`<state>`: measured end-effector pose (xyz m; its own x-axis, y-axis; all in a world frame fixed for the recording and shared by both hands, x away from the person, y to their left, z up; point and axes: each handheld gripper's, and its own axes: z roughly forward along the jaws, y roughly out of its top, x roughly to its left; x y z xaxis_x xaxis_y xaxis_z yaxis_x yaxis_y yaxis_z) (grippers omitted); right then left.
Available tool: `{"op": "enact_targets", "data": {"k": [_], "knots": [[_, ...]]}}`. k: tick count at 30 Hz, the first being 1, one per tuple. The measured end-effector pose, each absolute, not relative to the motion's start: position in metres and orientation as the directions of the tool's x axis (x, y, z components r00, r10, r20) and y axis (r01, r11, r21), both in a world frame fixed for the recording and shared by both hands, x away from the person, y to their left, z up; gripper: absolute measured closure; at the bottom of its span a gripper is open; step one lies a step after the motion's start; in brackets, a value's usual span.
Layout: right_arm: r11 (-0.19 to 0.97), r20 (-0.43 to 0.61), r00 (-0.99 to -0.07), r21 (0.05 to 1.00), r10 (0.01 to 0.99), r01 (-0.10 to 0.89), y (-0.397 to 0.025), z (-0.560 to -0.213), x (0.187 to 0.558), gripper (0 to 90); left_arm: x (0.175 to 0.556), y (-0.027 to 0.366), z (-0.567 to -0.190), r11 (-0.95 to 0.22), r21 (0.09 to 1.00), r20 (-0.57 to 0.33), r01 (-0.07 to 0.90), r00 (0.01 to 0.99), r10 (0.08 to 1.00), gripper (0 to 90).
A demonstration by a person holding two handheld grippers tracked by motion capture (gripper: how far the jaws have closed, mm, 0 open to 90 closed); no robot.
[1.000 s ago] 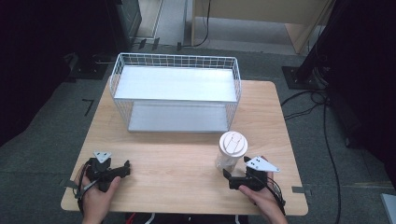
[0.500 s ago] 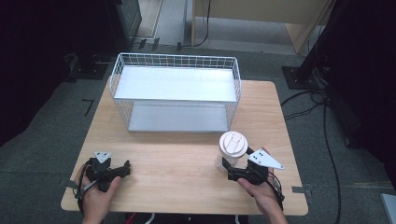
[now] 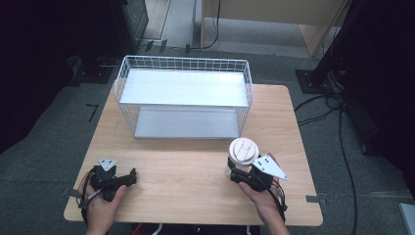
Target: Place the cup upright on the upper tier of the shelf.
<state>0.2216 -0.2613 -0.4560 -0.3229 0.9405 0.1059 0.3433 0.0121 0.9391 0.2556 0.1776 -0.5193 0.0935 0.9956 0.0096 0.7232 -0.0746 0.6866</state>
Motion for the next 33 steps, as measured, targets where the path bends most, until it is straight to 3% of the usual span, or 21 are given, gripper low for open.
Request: {"op": "enact_targets", "data": {"k": [9,21,33], "knots": [[-0.016,0.104,-0.267,0.950,0.958,0.312,-0.249,-0.461,0.227,14.8,0.256,0.178,-0.519,-0.074,0.687,0.009,0.723,0.093,0.996,0.0],[0.009,0.069,-0.289,0.966,0.955,0.260,-0.228,-0.455,0.233,15.3,0.256,0.178,-0.519,-0.074,0.687,0.009,0.723,0.093,0.996,0.0],[0.024,0.028,-0.309,0.986,0.951,0.164,-0.193,-0.427,0.247,15.3,0.256,0.178,-0.519,-0.072,0.689,0.007,0.722,0.092,0.996,0.0]]}}
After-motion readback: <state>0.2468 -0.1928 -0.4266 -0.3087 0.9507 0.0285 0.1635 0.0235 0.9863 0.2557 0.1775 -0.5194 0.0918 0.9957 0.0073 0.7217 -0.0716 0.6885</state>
